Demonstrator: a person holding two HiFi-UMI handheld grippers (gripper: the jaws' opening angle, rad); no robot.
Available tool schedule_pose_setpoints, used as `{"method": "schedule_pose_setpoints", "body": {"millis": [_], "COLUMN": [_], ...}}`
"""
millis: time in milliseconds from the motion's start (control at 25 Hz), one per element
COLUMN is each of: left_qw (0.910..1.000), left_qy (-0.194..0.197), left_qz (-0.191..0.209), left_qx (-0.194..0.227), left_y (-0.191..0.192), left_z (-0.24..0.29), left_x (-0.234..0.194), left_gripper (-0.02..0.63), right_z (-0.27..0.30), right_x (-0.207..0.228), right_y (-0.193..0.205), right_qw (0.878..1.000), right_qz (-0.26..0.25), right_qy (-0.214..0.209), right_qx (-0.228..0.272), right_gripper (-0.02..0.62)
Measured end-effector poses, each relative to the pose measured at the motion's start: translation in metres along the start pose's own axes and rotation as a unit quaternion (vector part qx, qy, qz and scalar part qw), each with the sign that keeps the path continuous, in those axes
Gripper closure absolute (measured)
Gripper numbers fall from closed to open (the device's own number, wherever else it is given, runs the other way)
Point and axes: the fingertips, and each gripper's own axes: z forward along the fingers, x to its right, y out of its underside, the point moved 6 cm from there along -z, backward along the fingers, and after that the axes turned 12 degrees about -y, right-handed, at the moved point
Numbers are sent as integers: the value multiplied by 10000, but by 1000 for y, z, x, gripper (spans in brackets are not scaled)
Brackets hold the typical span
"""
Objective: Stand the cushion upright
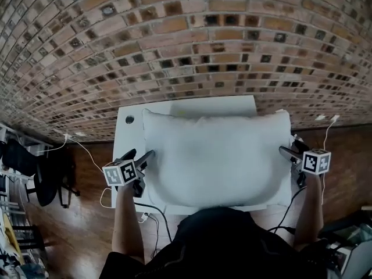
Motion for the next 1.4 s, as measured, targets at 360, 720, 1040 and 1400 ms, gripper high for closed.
{"method": "schedule_pose_setpoints", "body": {"millis": [360,720,1040,1400], "left_qw": [9959,9827,9749,9783], "left_qy": [455,995,1300,1446], "left_qz": [-128,-974,-1177,-829], "left_qx": [-768,-1220,-1370,-1228], "left_y": [17,45,50,44], "left_z": [42,88,91,84], "left_x": [-19,-9,-8,9], "left_gripper": [29,28,69,237], "right_z": [15,53,65,63], "right_x": [33,54,52,39], "right_y": [33,61,64,55], "right_qw": [9929,9744,9669,9730], "right_qz": [1118,2069,2282,2029], "right_qy": [-175,-639,-958,-899], "right_qx": [-373,-598,-616,-635], "right_gripper": [6,3,5,172]}}
